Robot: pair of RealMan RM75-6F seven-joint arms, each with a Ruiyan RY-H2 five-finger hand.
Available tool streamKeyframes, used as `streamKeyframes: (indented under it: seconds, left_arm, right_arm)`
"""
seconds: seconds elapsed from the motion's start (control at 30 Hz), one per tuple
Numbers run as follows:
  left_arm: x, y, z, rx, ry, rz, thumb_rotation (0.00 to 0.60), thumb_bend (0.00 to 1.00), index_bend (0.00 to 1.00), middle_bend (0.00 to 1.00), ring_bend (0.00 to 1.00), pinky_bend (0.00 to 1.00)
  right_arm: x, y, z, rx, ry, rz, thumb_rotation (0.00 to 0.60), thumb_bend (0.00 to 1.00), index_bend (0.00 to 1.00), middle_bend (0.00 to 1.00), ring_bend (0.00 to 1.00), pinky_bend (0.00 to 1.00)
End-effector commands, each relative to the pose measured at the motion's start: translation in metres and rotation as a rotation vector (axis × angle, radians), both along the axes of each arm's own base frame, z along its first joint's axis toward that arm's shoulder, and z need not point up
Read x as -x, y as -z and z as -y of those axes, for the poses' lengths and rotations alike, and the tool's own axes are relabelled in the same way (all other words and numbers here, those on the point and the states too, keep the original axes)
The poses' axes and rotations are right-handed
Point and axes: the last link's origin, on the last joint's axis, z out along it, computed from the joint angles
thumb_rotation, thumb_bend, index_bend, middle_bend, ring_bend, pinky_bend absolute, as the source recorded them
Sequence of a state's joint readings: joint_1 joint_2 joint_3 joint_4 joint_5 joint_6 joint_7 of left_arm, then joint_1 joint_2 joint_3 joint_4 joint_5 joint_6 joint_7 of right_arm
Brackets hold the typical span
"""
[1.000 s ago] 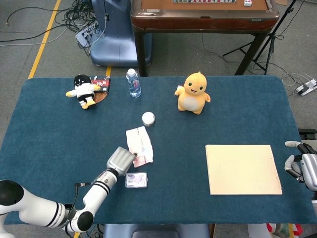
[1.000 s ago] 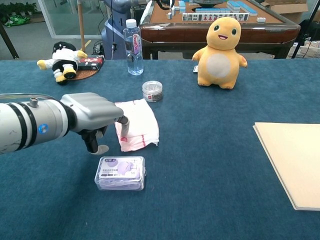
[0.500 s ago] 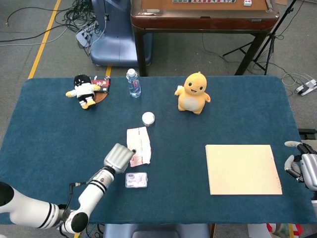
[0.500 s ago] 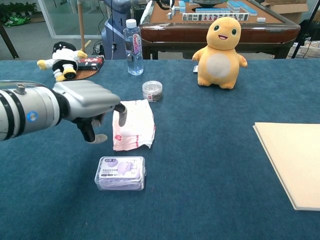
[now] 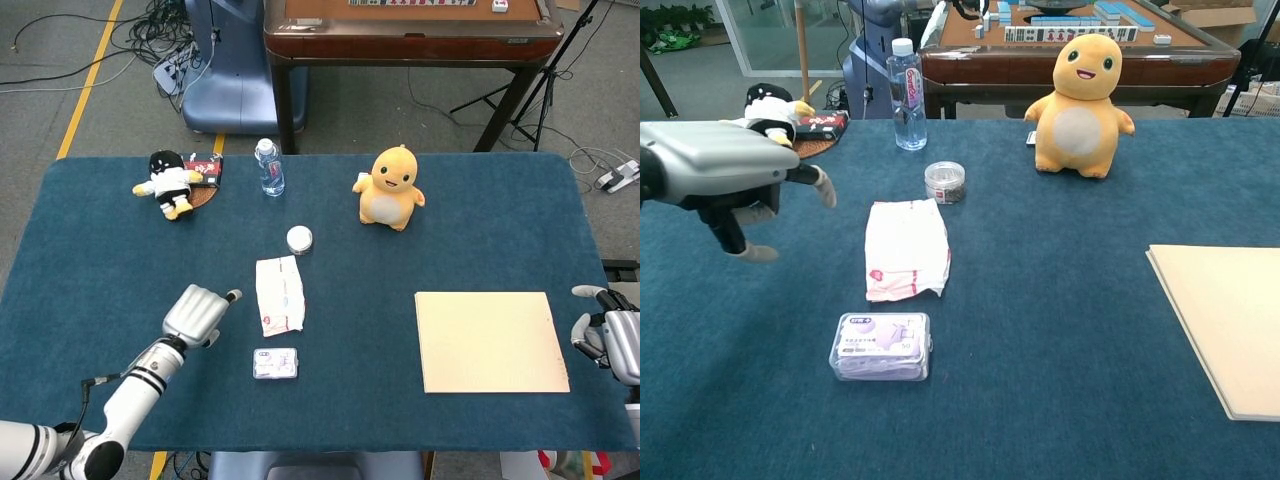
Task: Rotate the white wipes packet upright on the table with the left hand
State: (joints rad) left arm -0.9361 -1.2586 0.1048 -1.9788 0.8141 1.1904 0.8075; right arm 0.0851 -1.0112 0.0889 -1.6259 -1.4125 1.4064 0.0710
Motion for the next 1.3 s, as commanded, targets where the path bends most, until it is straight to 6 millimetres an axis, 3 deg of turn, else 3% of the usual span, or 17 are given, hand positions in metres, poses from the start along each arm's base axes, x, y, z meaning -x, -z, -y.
streamKeyframes:
  seconds: [0.03, 0.13, 0.27, 0.43, 0.93, 1.3]
  left_arm:
    - [0.031, -0.017, 0.010, -0.033, -0.055, 0.025, 0.600, 0.24, 0.18, 0.49, 0.46, 0.68]
    - [0.047, -0.027, 0.019, -0.058, -0.097, 0.065, 0.600, 0.24, 0.18, 0.41, 0.31, 0.48]
    - [0.073, -0.046, 0.034, -0.133, -0.123, 0.061, 0.600, 0.24, 0.19, 0.35, 0.24, 0.37]
    - [0.101, -0.065, 0.060, -0.229, -0.221, -0.010, 0.600, 0.24, 0.20, 0.33, 0.23, 0.36]
    - [0.165, -0.090, 0.126, -0.339, -0.387, 0.050, 0.600, 0.24, 0.24, 0.33, 0.23, 0.36]
    - [0.178, -0.096, 0.125, -0.387, -0.391, 0.073, 0.600, 0.24, 0.24, 0.33, 0.23, 0.36]
  right_arm:
    - [0.000, 0.002, 0.000, -0.006, 0.001, -0.004, 0.600, 0.21, 0.29, 0.30, 0.24, 0.50]
    - [-0.001, 0.004, 0.001, -0.011, -0.001, -0.008, 0.600, 0.21, 0.29, 0.30, 0.24, 0.50]
    - [-0.002, 0.004, 0.000, -0.009, -0.005, -0.011, 0.600, 0.21, 0.29, 0.30, 0.24, 0.50]
    - [-0.004, 0.007, 0.000, -0.009, -0.027, -0.014, 0.600, 0.21, 0.29, 0.31, 0.24, 0.50]
    - [-0.011, 0.011, -0.004, -0.008, -0.074, -0.022, 0.600, 0.21, 0.29, 0.32, 0.24, 0.50]
    - [-0.010, 0.009, -0.007, -0.003, -0.060, -0.025, 0.600, 0.21, 0.29, 0.32, 0.24, 0.50]
